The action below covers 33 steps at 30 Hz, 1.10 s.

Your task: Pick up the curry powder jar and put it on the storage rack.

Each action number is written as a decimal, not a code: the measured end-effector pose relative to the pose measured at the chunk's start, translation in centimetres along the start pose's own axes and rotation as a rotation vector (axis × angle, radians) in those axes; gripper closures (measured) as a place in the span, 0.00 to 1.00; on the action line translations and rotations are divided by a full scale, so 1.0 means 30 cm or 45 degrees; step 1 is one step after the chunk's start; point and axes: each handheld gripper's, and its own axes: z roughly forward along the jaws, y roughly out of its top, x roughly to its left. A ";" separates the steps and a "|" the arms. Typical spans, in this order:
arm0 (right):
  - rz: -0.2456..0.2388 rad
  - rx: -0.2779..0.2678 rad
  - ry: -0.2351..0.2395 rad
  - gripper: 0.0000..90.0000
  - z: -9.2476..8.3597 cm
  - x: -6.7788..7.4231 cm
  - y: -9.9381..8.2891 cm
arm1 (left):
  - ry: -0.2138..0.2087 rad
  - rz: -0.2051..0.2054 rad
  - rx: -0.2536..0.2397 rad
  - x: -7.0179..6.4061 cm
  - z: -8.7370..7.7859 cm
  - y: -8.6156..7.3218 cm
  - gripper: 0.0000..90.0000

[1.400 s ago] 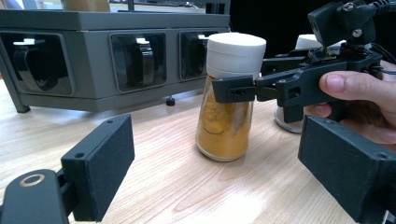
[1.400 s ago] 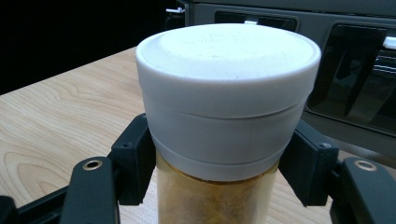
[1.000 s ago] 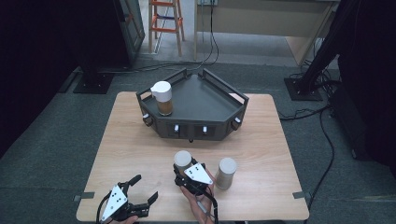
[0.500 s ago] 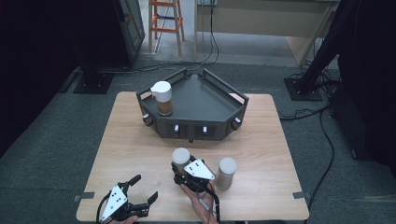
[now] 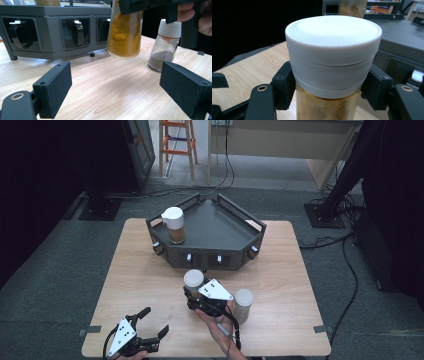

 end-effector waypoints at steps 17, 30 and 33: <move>-0.015 0.008 0.057 0.39 -0.021 -0.106 0.160 | 0.001 -0.004 0.002 0.000 0.002 -0.002 0.12; -0.018 0.003 0.059 0.39 -0.006 -0.193 0.258 | 0.001 -0.004 0.005 0.001 0.003 -0.002 0.12; -0.023 0.003 0.059 0.39 0.001 -0.210 0.276 | 0.002 -0.005 0.008 0.001 0.003 -0.002 0.12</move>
